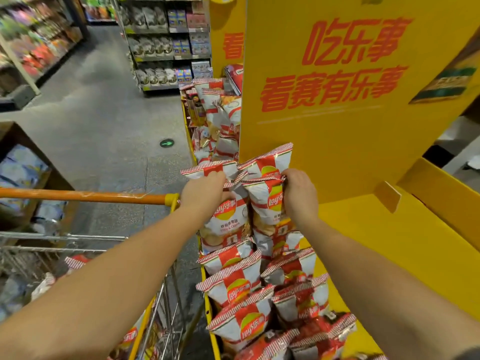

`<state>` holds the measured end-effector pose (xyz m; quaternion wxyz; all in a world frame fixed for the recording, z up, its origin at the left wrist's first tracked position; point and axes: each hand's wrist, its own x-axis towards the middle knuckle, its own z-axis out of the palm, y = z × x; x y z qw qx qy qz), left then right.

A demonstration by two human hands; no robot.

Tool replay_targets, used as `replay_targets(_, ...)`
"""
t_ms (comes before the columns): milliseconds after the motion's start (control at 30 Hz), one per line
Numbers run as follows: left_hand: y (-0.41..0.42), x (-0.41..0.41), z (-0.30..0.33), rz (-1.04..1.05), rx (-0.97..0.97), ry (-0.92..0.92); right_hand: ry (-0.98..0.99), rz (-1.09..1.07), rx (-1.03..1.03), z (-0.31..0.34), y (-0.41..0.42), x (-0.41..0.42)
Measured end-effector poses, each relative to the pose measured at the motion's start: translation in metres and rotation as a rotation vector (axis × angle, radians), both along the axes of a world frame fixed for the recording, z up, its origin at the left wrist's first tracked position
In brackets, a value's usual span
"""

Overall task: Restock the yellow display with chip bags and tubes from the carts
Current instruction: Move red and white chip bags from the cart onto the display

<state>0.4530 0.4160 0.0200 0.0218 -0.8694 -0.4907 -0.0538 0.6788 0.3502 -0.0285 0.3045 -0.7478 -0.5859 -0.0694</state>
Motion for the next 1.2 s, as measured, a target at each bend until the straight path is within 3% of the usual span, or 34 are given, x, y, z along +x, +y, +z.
replay_targets(200, 0.007, 0.0, -0.006, -0.022, 0.152, 0.068, 0.047, -0.181, 0.02, -0.018, 0.019, -0.017)
replay_targets(367, 0.006, -0.005, -0.005, -0.03, 0.255, 0.066, 0.075, -0.313, -0.092, -0.011, 0.022, -0.017)
replay_targets(567, -0.018, -0.013, 0.011, 0.067, 0.212, -0.058, 0.41, -0.383, -0.128, 0.028, 0.0, -0.003)
replay_targets(700, -0.059, -0.026, 0.023, 0.072, 0.169, -0.28, 0.41, -0.264, -0.136, 0.057, -0.028, -0.016)
replay_targets(867, -0.132, -0.055, 0.03, 0.117, -0.124, -0.615, 0.557, 0.063, -0.171, 0.091, -0.09, -0.084)
replay_targets(1200, -0.293, -0.162, -0.019, 0.588, -0.35, -0.899, 0.733, 0.494, -0.513, 0.056, -0.221, -0.238)
